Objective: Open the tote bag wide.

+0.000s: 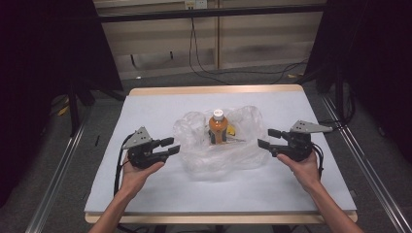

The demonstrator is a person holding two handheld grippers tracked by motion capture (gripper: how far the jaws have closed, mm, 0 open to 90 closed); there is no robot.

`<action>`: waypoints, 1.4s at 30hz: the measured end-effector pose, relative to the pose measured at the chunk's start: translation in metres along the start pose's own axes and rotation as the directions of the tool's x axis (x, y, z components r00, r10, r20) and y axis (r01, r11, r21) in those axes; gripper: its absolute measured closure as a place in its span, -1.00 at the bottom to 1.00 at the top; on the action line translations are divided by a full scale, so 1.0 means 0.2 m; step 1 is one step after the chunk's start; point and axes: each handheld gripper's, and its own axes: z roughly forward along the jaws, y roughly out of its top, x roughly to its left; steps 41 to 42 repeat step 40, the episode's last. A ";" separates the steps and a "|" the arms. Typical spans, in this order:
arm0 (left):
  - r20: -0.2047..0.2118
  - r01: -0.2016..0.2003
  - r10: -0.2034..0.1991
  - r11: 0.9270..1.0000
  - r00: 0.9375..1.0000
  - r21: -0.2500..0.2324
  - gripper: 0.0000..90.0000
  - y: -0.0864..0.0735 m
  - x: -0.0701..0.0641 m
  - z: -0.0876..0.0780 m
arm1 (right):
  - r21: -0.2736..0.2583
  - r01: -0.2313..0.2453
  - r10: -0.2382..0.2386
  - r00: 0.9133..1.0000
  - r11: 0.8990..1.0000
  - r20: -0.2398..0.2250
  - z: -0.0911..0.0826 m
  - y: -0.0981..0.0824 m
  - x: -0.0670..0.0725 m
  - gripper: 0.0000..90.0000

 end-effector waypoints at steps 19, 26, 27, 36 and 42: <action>-0.159 0.025 -0.042 0.994 0.986 -0.108 -0.83 -0.14 -0.07 -0.24 | -0.100 0.000 0.009 0.995 0.995 0.096 -0.28 -0.12 0.08 -0.98; -0.185 0.026 -0.043 0.995 0.982 -0.092 -0.93 -0.22 -0.13 -0.31 | -0.104 -0.018 0.031 0.992 0.994 0.123 -0.37 -0.19 0.12 -0.95; -0.190 0.029 -0.047 0.995 0.981 -0.094 -0.95 -0.24 -0.14 -0.32 | -0.101 -0.007 0.021 0.991 0.995 0.135 -0.38 -0.21 0.13 -0.95; -0.223 0.080 -0.099 0.993 0.970 -0.089 -0.95 -0.33 -0.15 -0.36 | -0.118 -0.009 0.032 0.980 0.993 0.194 -0.48 -0.27 0.13 -0.94; -0.233 0.062 -0.085 0.993 0.969 -0.103 -0.95 -0.32 -0.16 -0.38 | -0.091 -0.030 0.047 0.979 0.995 0.198 -0.46 -0.29 0.11 -0.93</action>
